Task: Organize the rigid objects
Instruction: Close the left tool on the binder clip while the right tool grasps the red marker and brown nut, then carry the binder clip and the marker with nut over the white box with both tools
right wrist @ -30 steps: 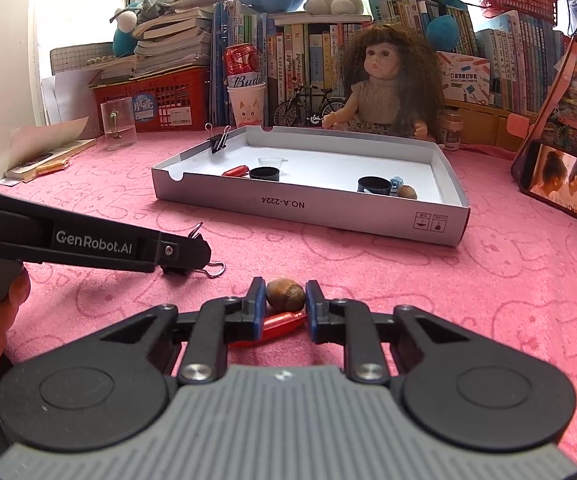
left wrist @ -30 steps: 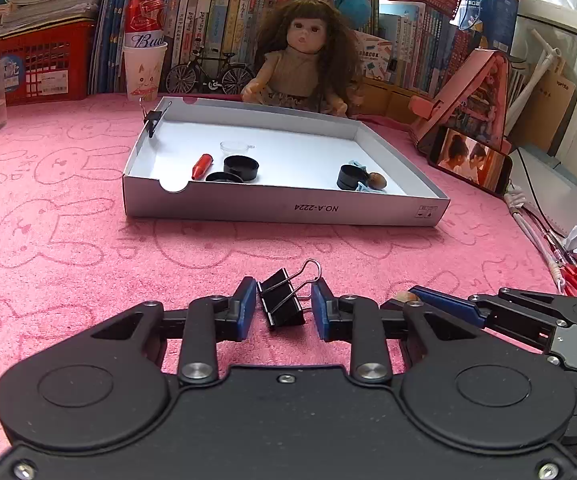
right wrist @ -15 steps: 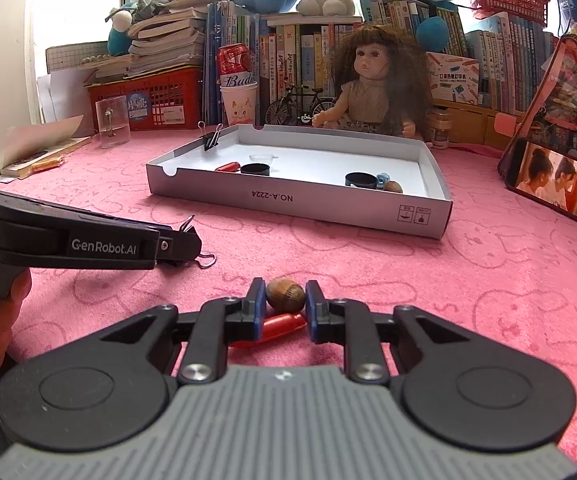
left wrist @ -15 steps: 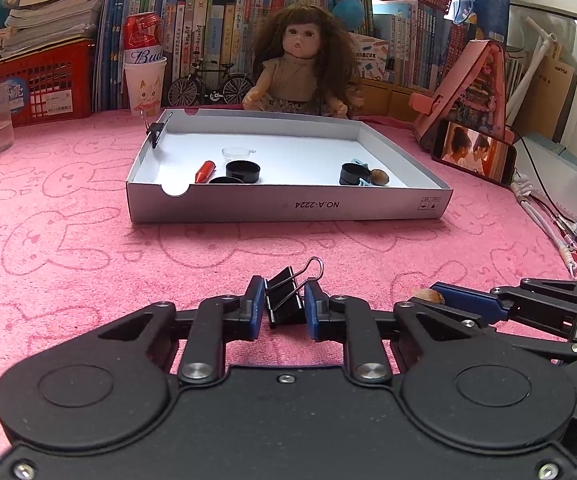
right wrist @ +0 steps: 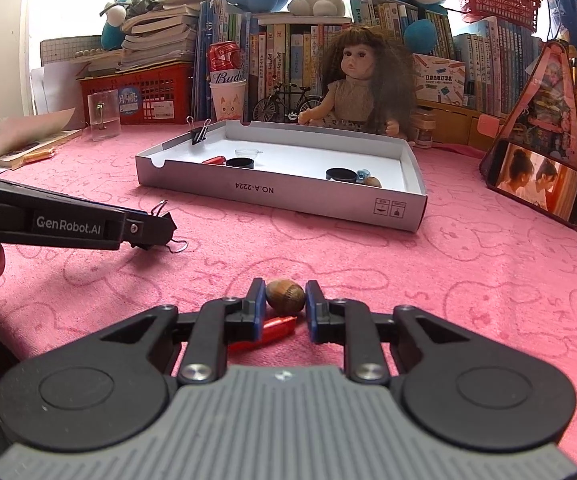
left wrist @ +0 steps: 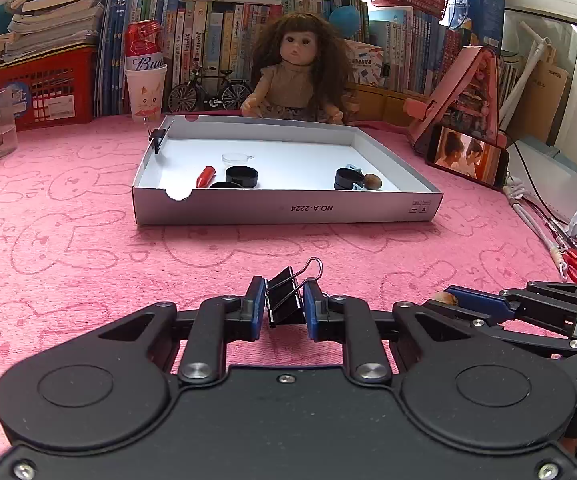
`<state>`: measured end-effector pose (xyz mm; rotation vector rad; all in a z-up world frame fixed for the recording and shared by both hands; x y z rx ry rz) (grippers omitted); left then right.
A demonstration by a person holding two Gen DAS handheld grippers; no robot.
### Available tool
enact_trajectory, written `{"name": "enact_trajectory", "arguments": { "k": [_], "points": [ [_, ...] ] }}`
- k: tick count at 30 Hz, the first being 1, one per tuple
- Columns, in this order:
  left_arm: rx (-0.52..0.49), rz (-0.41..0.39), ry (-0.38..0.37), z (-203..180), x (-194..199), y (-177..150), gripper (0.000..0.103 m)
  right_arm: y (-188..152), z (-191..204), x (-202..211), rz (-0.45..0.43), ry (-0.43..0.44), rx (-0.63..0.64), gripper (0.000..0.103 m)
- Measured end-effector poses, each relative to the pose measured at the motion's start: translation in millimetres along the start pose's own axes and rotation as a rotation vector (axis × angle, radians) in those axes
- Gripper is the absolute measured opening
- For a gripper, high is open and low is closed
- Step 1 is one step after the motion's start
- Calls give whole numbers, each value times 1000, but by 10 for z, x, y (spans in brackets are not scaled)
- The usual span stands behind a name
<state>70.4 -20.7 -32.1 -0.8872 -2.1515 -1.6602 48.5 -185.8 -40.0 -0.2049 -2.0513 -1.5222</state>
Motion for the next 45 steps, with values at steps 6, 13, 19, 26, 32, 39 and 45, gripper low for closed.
{"name": "enact_trajectory", "arguments": {
  "k": [6, 13, 19, 26, 32, 39, 45],
  "points": [
    [5, -8, 9, 18, 22, 29, 19, -2, -72, 38, -1, -23, -13, 25],
    [4, -22, 17, 25, 55, 69, 19, 36, -107, 55, -11, -36, -15, 25],
    [6, -37, 36, 39, 73, 135, 19, 79, -158, 49, -17, -49, -34, 25],
    [11, -42, 55, 26, 36, 217, 19, 191, -190, -8, -31, -60, -66, 25],
    [1, -51, 68, 0, -14, 304, 19, 300, -217, -94, -39, -65, -89, 25],
    [6, -58, 81, -14, -96, 423, 19, 377, -253, -206, -34, -66, -113, 25],
    [-1, -66, 84, -37, -164, 507, 19, 411, -261, -257, -33, -64, -116, 25]
  ]
}}
Point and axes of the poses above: each gripper's, at about its wrist camera, not at the fingertips, and x roughly against the way its jaws point, z to its left, y to its top, the point moved 7 cm from there along -x, roughly the way its jaws point, and after that the axes turned 12 degrees about x, right-handed, at the moved point
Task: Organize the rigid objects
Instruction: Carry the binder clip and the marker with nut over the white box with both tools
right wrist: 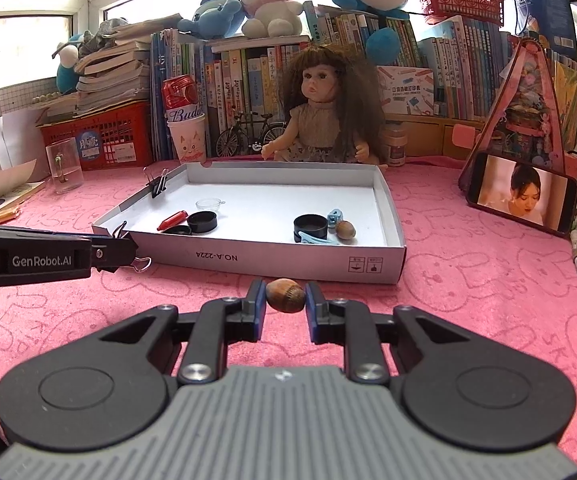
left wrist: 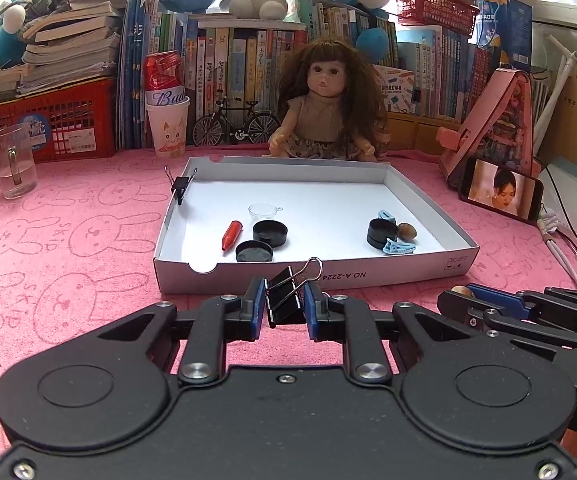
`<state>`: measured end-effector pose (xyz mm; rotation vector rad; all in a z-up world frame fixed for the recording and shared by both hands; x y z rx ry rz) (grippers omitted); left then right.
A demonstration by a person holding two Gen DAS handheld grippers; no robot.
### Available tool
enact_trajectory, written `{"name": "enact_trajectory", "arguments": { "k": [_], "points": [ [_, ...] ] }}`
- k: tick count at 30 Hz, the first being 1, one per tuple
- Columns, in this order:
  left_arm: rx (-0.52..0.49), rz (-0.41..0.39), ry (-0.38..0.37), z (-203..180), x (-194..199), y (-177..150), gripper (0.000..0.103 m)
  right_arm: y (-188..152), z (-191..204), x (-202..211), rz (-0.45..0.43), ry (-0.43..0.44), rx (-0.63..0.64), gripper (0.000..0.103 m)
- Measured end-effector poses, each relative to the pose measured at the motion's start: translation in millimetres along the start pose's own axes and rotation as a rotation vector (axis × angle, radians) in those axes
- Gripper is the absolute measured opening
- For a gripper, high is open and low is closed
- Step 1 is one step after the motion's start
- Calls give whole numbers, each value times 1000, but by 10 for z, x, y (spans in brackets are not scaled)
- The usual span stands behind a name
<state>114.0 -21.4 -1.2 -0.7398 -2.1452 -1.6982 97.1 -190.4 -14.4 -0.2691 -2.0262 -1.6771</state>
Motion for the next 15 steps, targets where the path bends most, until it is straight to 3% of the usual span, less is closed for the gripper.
{"name": "enact_trajectory", "arguments": {
  "k": [15],
  "points": [
    [7, -12, 8, -12, -125, 127, 19, 128, -16, -128, -9, 3, -5, 26]
  ]
}}
Point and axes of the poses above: each gripper's, at about its wrist camera, not at the fingertips, and x roughly against the way its jaws point, z to its left, y to its top, the point moved 7 cm from there along -x, roughly the way its jaws point, and after that the axes turned 12 degrees about x, right-handed, at the moved point
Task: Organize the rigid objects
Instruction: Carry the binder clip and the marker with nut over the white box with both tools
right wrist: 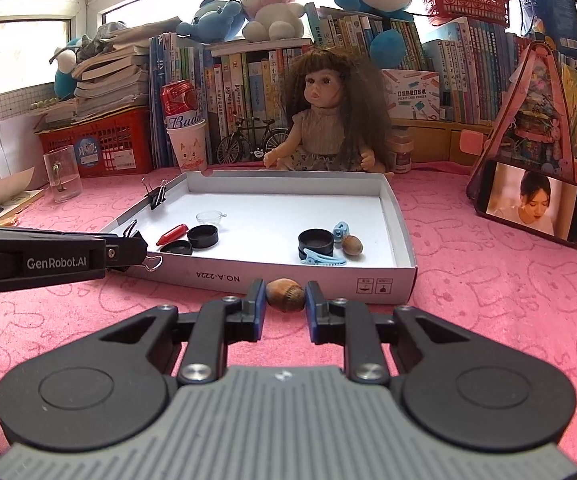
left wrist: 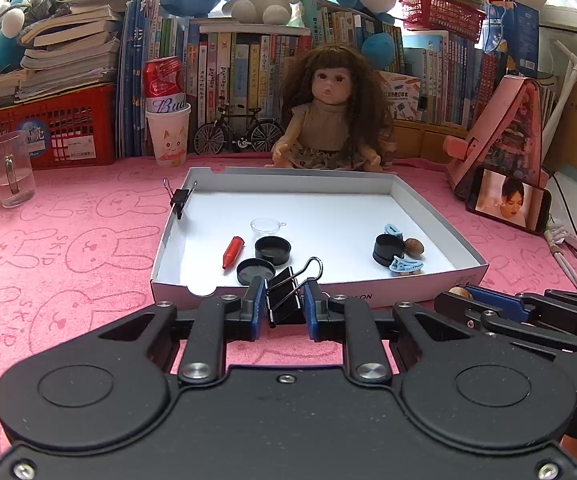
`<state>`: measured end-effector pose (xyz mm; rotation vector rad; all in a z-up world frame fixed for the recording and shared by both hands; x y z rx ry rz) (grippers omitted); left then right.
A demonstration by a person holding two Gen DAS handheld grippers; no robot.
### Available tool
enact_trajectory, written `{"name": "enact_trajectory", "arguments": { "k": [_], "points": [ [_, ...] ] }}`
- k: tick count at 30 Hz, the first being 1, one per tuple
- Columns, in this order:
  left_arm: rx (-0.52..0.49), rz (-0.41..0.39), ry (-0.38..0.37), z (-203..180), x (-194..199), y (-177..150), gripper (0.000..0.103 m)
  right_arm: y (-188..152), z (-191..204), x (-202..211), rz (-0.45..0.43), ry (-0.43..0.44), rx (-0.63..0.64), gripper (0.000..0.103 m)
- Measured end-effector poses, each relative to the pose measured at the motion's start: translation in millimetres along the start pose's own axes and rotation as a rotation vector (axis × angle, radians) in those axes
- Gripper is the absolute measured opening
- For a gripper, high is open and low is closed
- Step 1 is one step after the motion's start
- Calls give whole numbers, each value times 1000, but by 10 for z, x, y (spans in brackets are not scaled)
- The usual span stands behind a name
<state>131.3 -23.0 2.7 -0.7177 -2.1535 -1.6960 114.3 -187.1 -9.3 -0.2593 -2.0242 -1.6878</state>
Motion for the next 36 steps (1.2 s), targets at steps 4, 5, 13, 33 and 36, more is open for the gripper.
{"name": "enact_trajectory", "arguments": {
  "k": [4, 5, 13, 33, 36],
  "points": [
    [1, 1, 1, -1, -16, 6, 19, 19, -7, -27, 1, 1, -4, 26],
    [2, 1, 2, 1, -22, 9, 19, 28, -9, -33, 1, 0, -4, 26],
    [16, -2, 2, 35, -73, 57, 19, 80, -5, -81, -1, -2, 5, 26],
    [60, -55, 19, 147, -349, 428, 19, 355, -153, -348, -15, -34, -14, 26],
    [62, -60, 23, 139, -433, 480, 19, 403, -188, -439, -13, -41, -35, 26]
  ]
}}
Point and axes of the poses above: each gripper's, at about its wrist camera, not at the fingertips, and x roughly against the way its jaws point, z to its left, y to its top, the point moved 7 cm from there along -x, roughly the way its jaws point, and after that the axes turned 12 degrees about x, right-handed, at the moved point
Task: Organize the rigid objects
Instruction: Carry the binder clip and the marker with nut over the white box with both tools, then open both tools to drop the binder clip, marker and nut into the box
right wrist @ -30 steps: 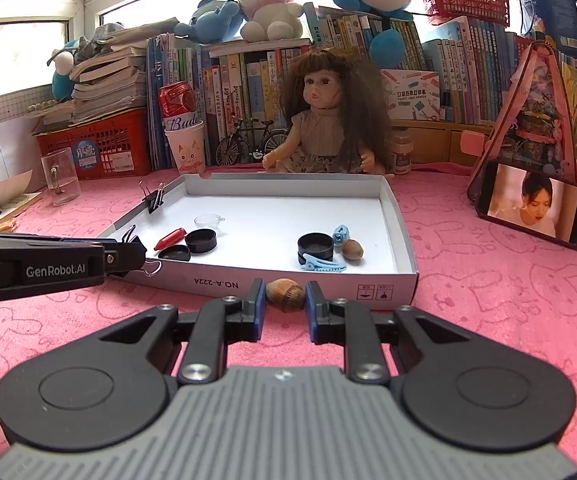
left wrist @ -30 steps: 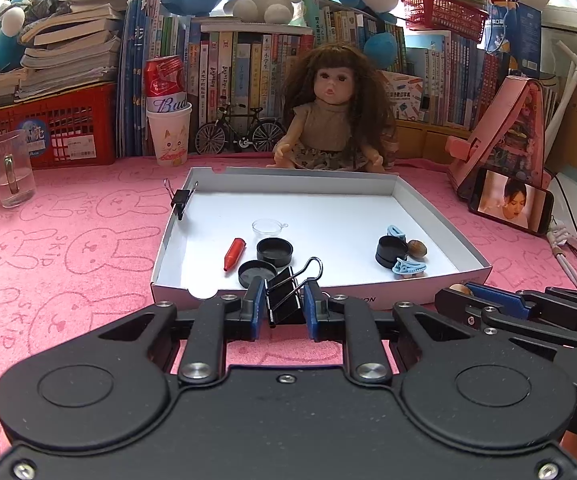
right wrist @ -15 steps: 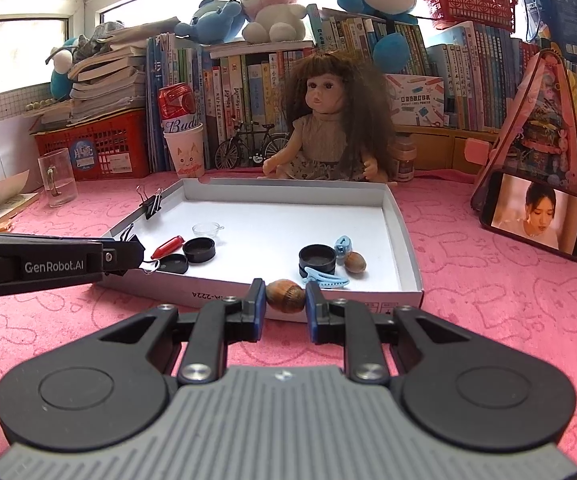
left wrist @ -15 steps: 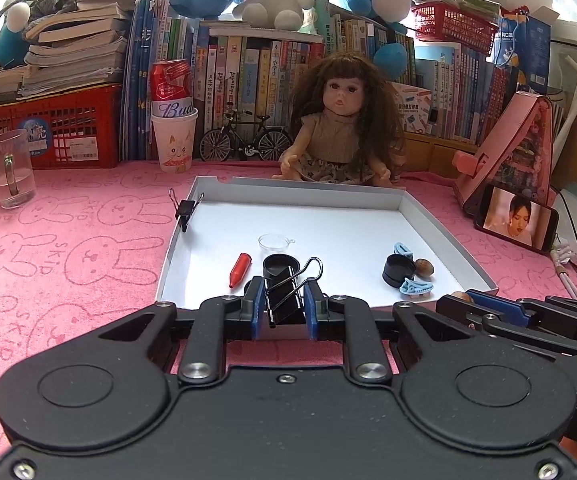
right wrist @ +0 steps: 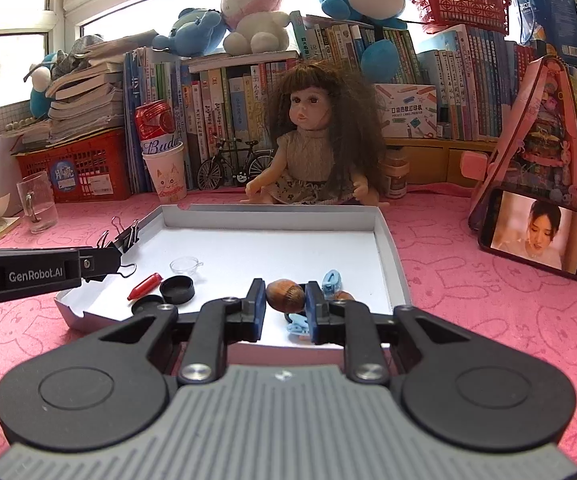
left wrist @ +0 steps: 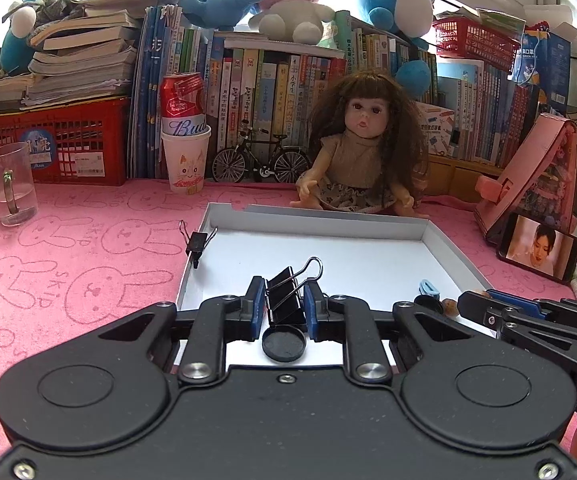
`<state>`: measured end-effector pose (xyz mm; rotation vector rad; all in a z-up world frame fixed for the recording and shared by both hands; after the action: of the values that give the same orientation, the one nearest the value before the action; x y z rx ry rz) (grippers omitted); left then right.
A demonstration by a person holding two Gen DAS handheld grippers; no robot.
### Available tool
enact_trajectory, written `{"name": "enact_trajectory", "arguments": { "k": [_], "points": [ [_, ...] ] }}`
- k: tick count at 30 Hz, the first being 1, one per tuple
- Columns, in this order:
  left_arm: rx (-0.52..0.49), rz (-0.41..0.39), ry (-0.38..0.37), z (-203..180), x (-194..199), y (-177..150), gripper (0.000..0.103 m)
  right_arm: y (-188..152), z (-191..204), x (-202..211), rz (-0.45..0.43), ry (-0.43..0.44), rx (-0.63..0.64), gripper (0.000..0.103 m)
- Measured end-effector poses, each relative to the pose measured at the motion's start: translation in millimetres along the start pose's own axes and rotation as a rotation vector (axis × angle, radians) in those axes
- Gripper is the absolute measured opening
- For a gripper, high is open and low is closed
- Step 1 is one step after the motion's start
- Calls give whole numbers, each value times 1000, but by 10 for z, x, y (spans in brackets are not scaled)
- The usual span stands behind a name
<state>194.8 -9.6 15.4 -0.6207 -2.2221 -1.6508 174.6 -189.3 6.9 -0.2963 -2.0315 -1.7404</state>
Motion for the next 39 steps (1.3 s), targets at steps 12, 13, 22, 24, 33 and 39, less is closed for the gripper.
{"name": "enact_trajectory", "arguments": {
  "k": [12, 13, 22, 24, 33, 39],
  "points": [
    [-13, 16, 26, -48, -427, 173, 19, 176, -52, -423, 23, -29, -7, 26],
    [-11, 18, 27, -53, -463, 182, 19, 184, -57, -468, 29, -29, -10, 26],
    [-24, 63, 59, -42, -820, 190, 19, 224, -121, -806, 96, -16, -49, 26],
    [-35, 65, 58, -34, -883, 223, 19, 237, -137, -877, 108, -19, -51, 26],
    [-87, 124, 73, 40, -1224, 397, 19, 307, -230, -1141, 172, -6, -55, 26],
    [-47, 262, 94, 62, -1518, 438, 19, 317, -255, -1367, 272, 36, -77, 26]
  ]
}}
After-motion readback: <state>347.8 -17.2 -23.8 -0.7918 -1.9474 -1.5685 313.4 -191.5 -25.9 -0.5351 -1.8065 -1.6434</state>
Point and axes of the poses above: each gripper's, at about its wrist camera, not at the fingertips, and x roughly against the way its jaws point, z to its left, y to its top, the point moved 7 cm from there along -x, roughly the way its jaws point, and after that the axes turned 12 degrees about x, right-handed, at the moved point
